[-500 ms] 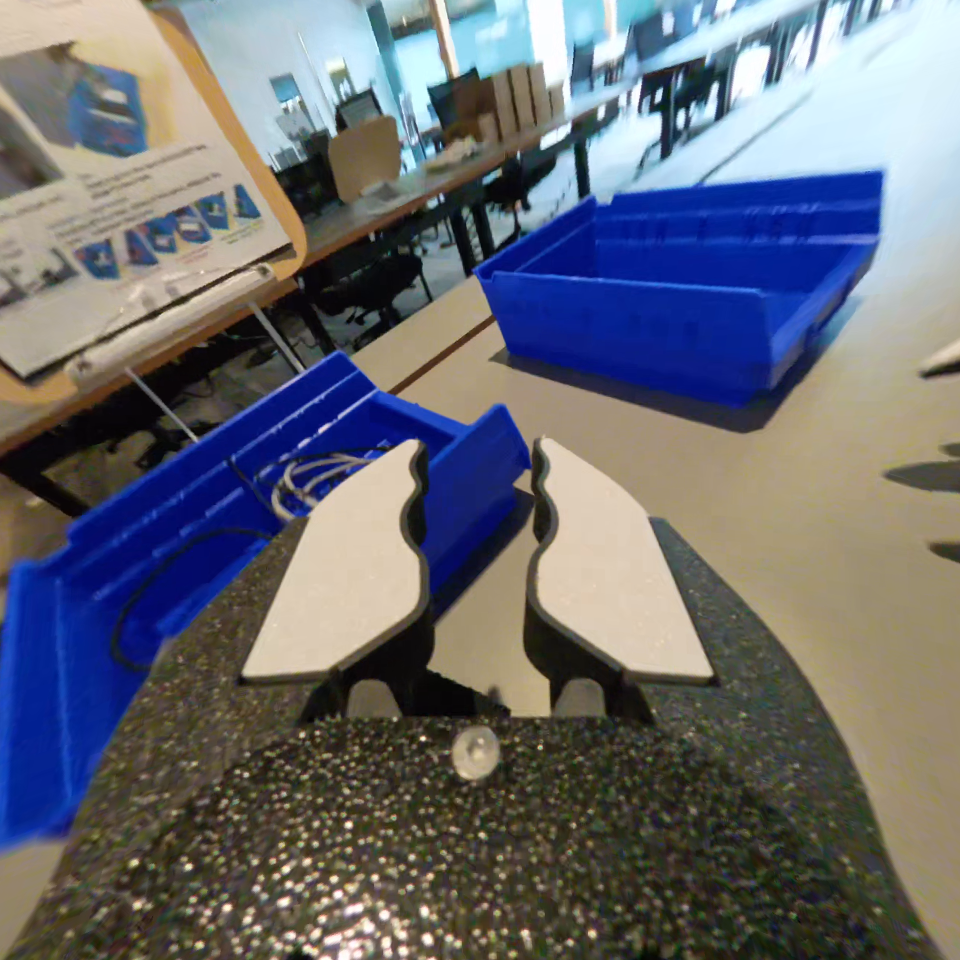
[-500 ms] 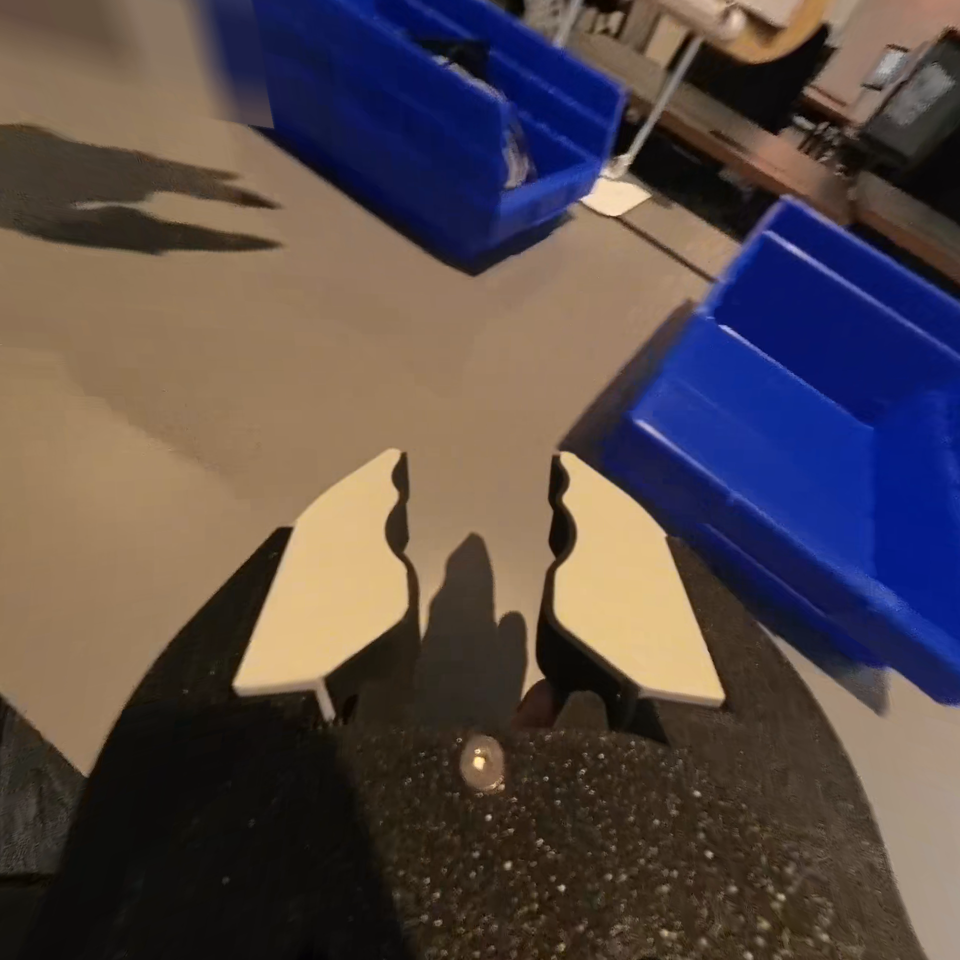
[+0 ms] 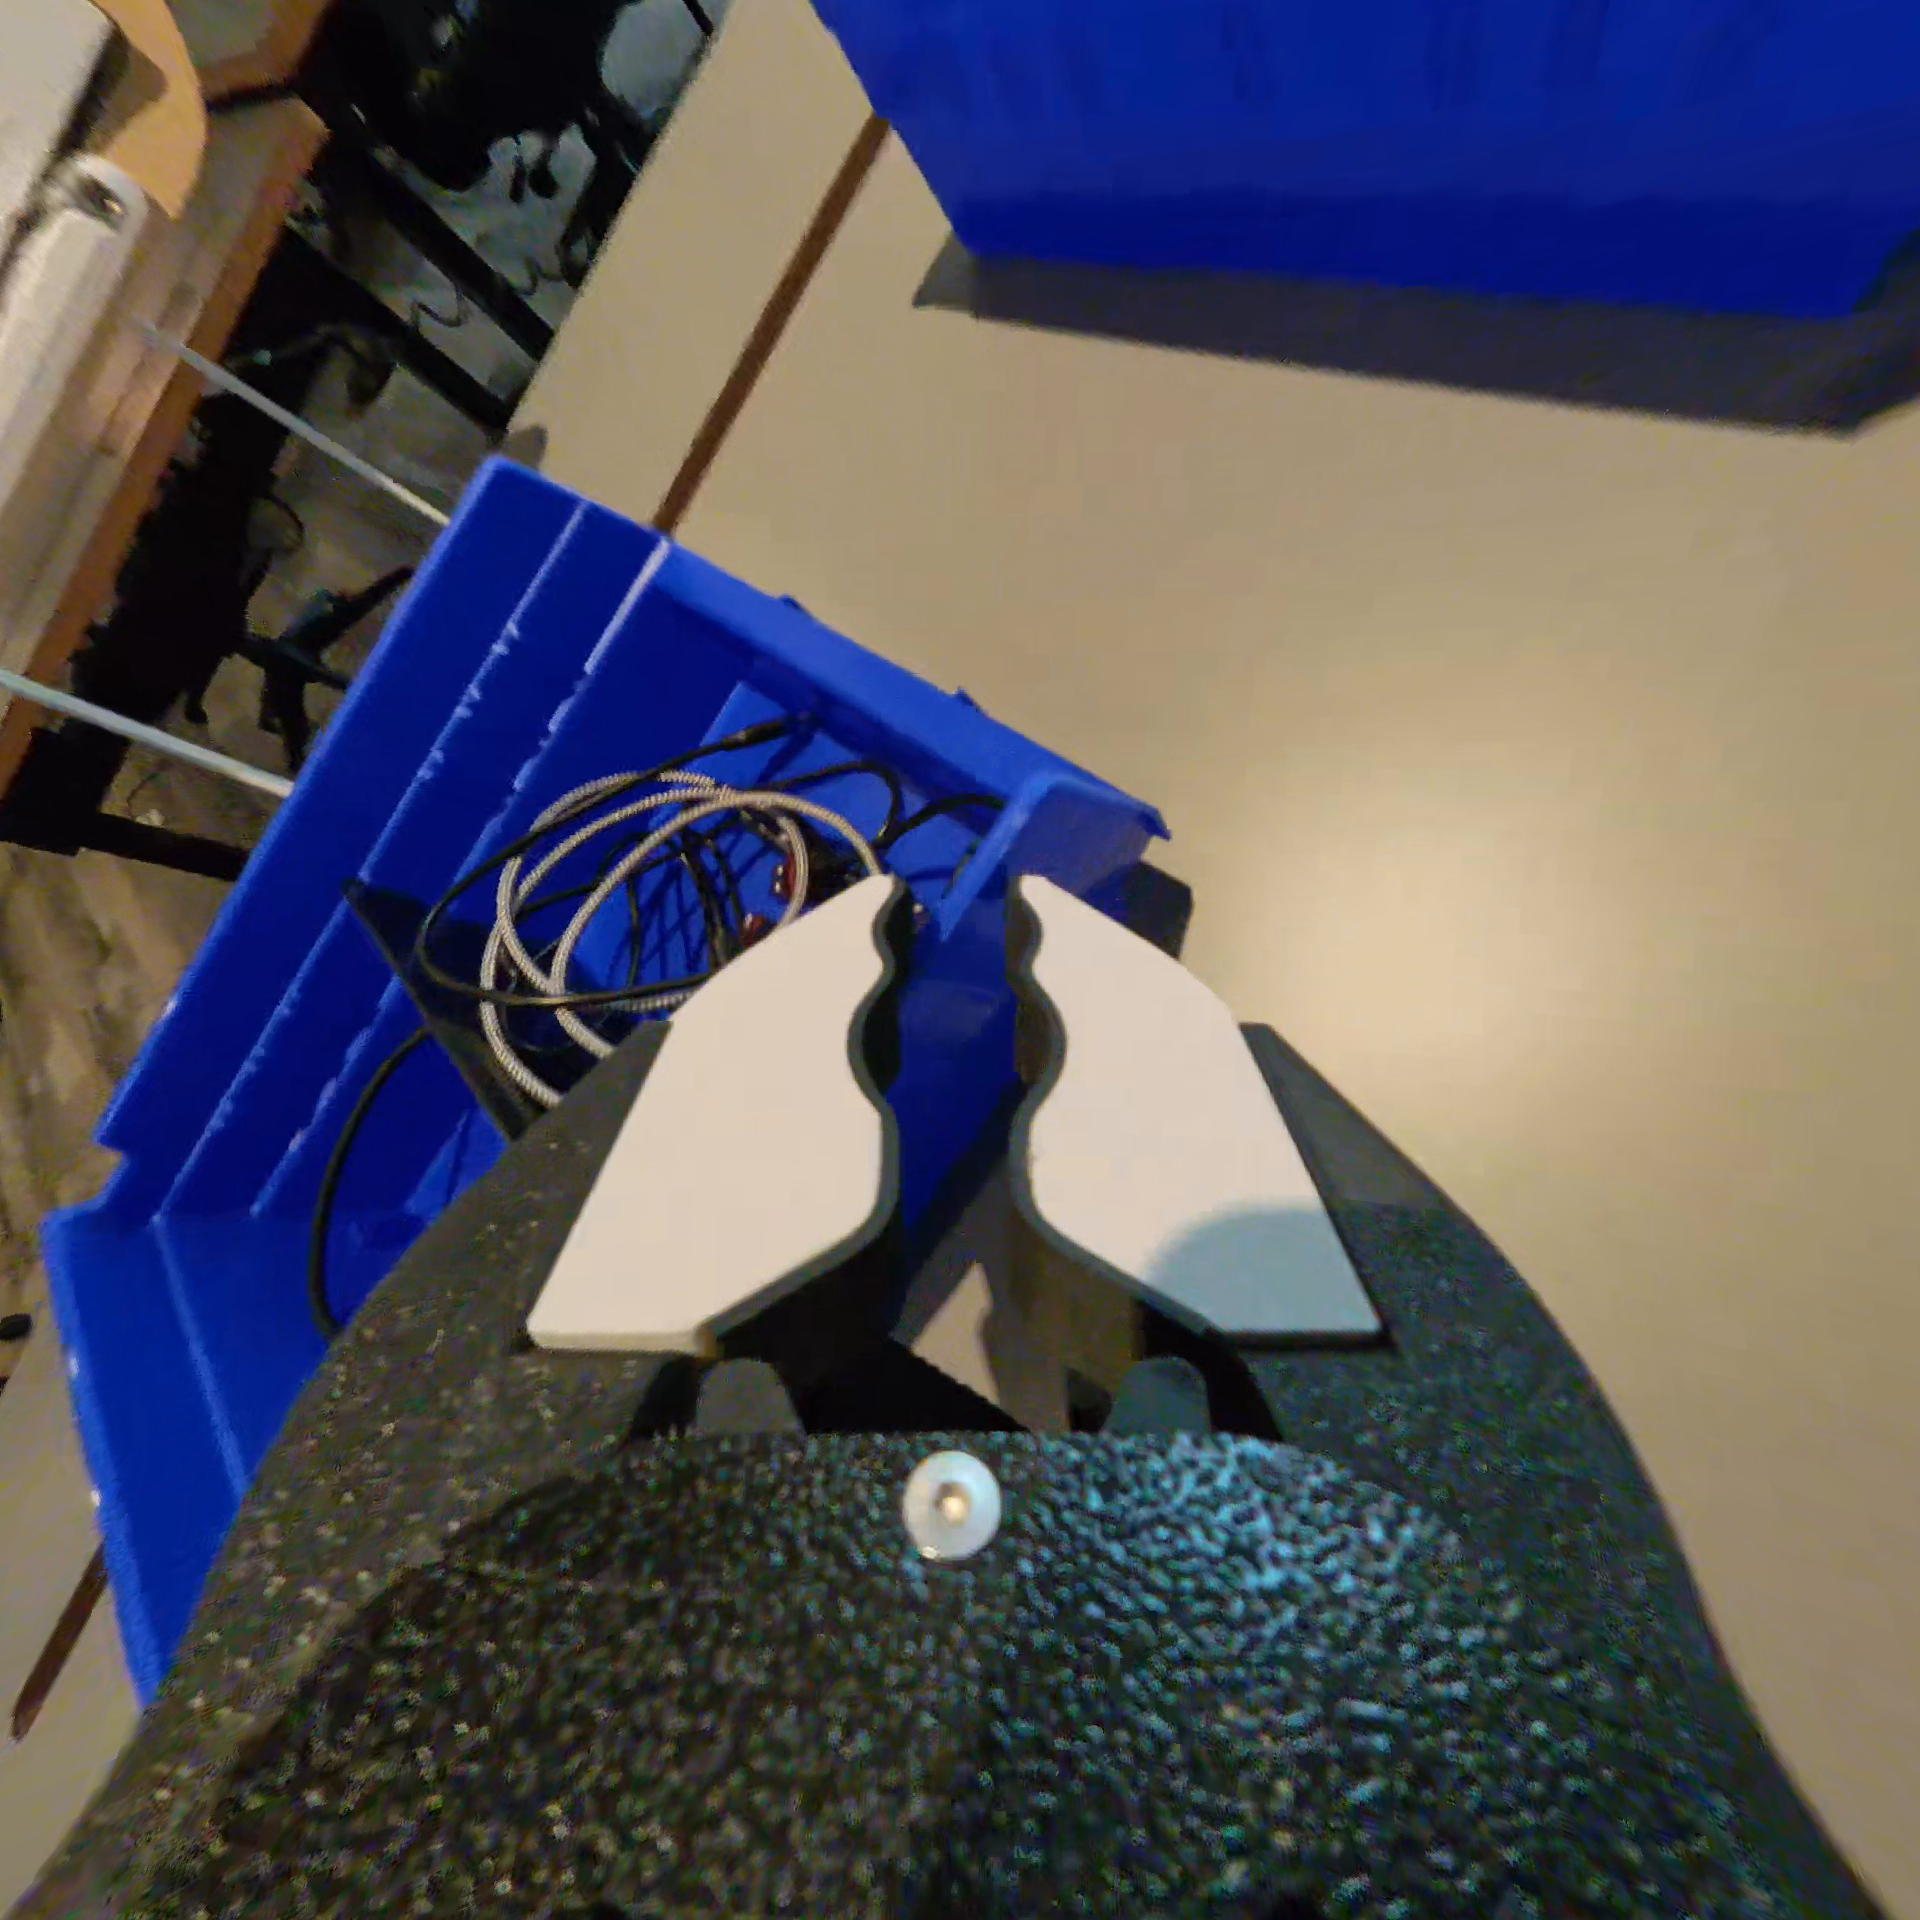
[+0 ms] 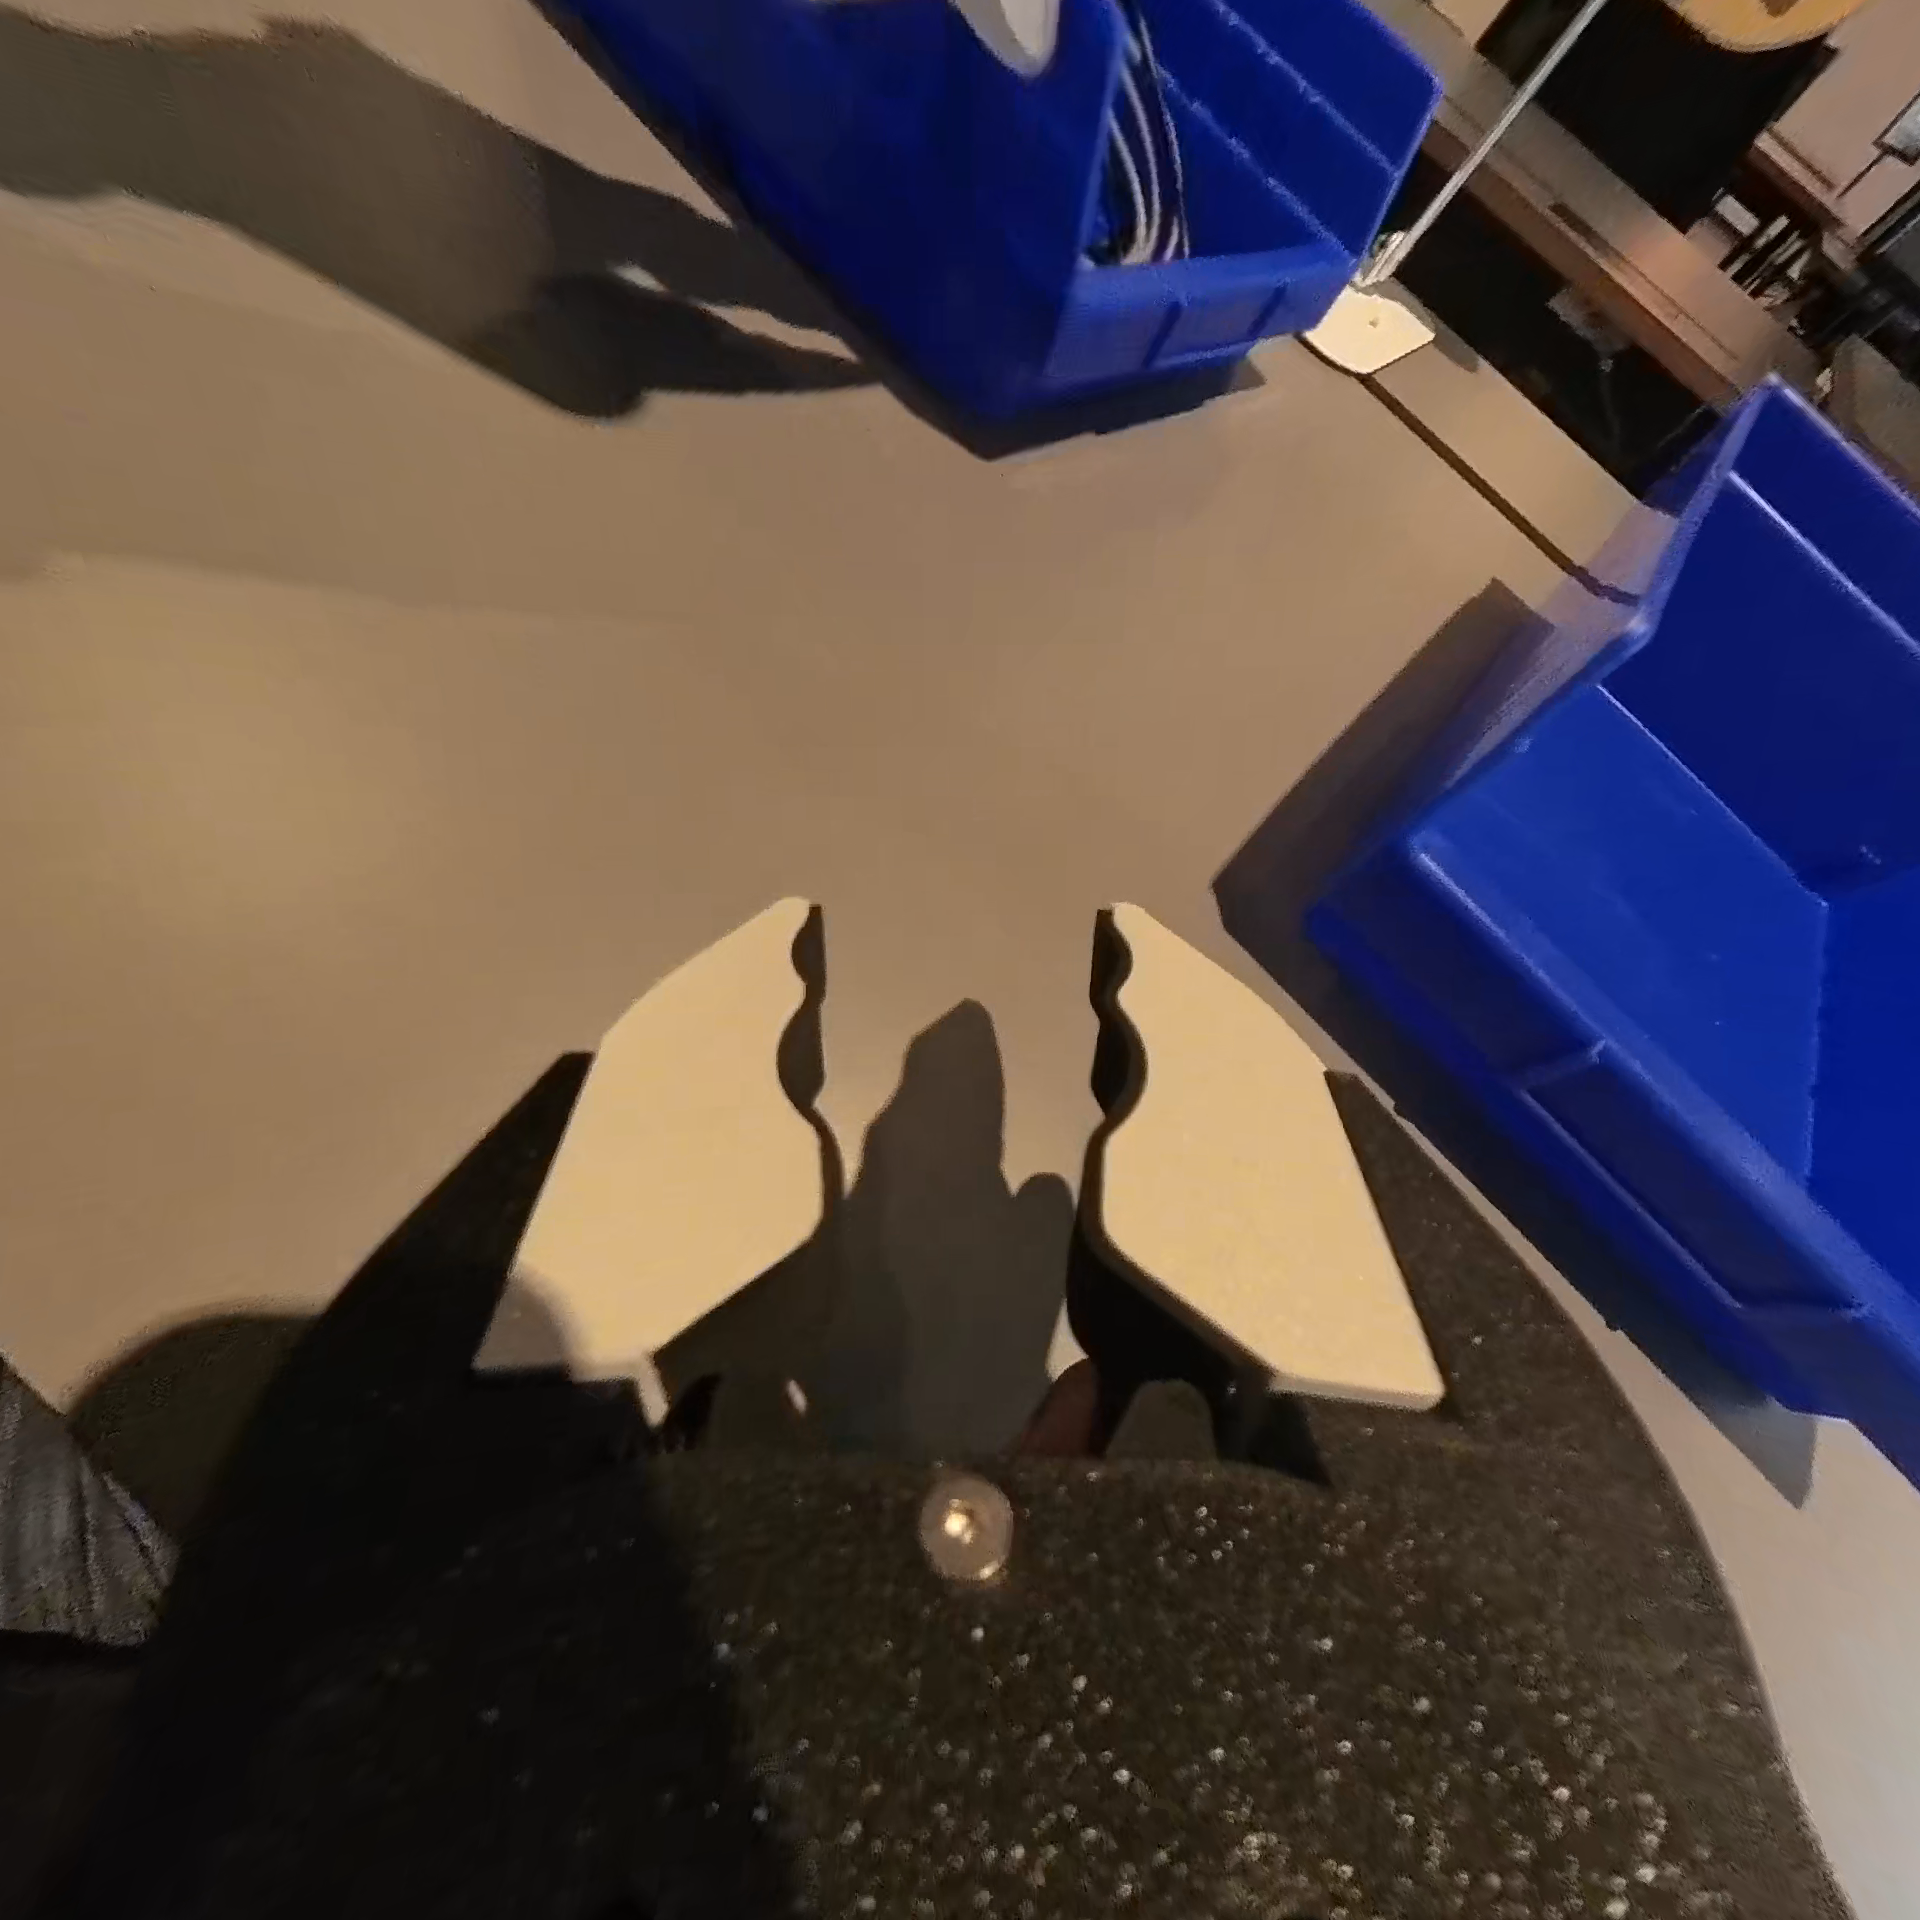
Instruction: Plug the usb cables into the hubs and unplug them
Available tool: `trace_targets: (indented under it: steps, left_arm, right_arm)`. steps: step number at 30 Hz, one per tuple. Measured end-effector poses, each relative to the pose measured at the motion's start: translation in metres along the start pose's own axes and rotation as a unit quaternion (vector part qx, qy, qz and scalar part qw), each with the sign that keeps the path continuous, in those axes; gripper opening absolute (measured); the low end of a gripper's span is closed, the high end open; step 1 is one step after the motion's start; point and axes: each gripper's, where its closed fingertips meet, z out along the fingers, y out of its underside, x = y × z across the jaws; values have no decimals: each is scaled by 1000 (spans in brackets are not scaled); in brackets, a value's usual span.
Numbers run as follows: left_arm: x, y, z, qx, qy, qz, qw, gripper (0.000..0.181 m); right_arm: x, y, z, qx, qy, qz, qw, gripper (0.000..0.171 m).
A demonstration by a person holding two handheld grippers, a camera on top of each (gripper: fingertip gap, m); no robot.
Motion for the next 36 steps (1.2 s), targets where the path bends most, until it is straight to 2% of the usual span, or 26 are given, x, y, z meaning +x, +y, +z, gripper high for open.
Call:
trace_targets:
  steps: [7,14,18,21,23,27,30,31,32,34,36]
  left_arm:
    - [-1,59,-56,-99,30,-17,994,22]
    - [-9,132,-128,-131,-4,-38,991,35]
    - [-6,164,-172,-157,-44,-53,985,48]
    - [3,173,-186,-130,-60,-70,987,49]
    - [5,181,-197,-117,-81,-82,986,43]
    - [10,182,-225,-67,-122,-106,985,50]
    - [-2,150,-238,67,-175,-211,959,62]
    - [-3,139,-236,114,-180,-242,947,63]
    - [-4,136,-229,129,-190,-261,938,67]
    - [-10,143,-208,110,-242,-269,926,77]
    - [-11,152,-187,89,-273,-270,919,77]
  right_arm:
    - [-3,2,0,-8,10,-26,1000,50]
    - [-4,3,1,-13,18,-35,999,49]
    - [-4,4,2,-18,20,-36,999,49]
    - [-4,4,3,-22,21,-38,999,49]
    - [-4,5,4,-23,22,-40,999,49]
    - [-4,5,4,-23,25,-43,999,48]
    - [-4,5,5,-25,29,-47,998,47]
    - [-4,5,5,-25,30,-49,998,46]
    - [-4,5,5,-25,31,-50,998,46]
    - [-3,5,5,-26,34,-49,998,46]
    - [-3,5,4,-25,38,-52,998,46]
